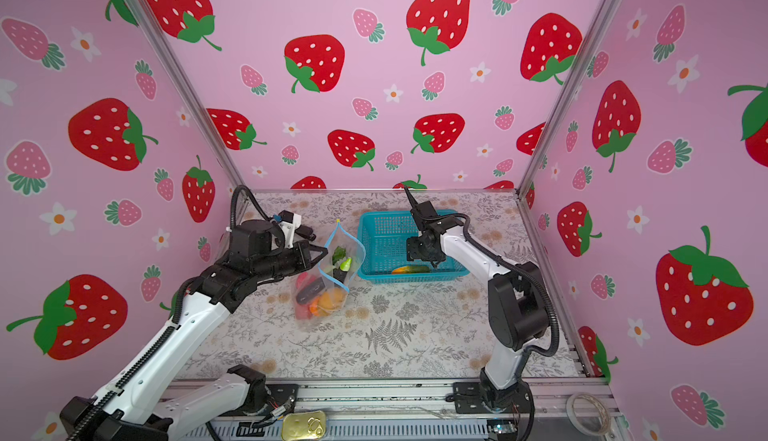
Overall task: Place the food in the zip-top bag and seal the zipper
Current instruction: 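Move the empty right gripper back over the teal basket, then lower the right gripper into the basket and close it on the papaya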
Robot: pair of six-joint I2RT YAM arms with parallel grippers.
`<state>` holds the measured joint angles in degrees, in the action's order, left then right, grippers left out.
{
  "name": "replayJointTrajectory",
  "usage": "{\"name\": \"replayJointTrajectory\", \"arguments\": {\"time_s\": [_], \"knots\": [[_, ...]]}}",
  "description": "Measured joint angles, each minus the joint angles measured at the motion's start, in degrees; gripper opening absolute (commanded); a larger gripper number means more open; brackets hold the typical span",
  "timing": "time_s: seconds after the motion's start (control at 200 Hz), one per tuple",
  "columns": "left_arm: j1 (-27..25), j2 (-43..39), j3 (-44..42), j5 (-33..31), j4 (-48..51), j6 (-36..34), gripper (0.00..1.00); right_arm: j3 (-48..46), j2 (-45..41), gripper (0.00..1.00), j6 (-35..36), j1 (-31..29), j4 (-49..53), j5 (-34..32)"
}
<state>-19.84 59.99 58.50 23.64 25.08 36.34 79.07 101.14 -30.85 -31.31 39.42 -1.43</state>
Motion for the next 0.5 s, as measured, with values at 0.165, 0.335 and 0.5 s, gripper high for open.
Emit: {"name": "replayJointTrajectory", "arguments": {"time_s": [0.165, 0.335, 0.5], "knots": [[0.4, -0.4, -0.5, 0.0, -0.2, -0.1, 0.00, -0.9, 2.0, 0.73, -5.3, 2.3, -0.2, 2.7], [0.9, -1.3, -1.4, 0.0, -0.5, -0.2, 0.00, -1.2, 3.6, 0.77, -8.7, 4.3, -0.7, 6.5], [1.3, -1.6, -1.6, 0.0, -0.7, -0.2, 0.00, -1.2, 5.9, 0.84, -11.0, 5.0, -0.9, 10.1]]}}
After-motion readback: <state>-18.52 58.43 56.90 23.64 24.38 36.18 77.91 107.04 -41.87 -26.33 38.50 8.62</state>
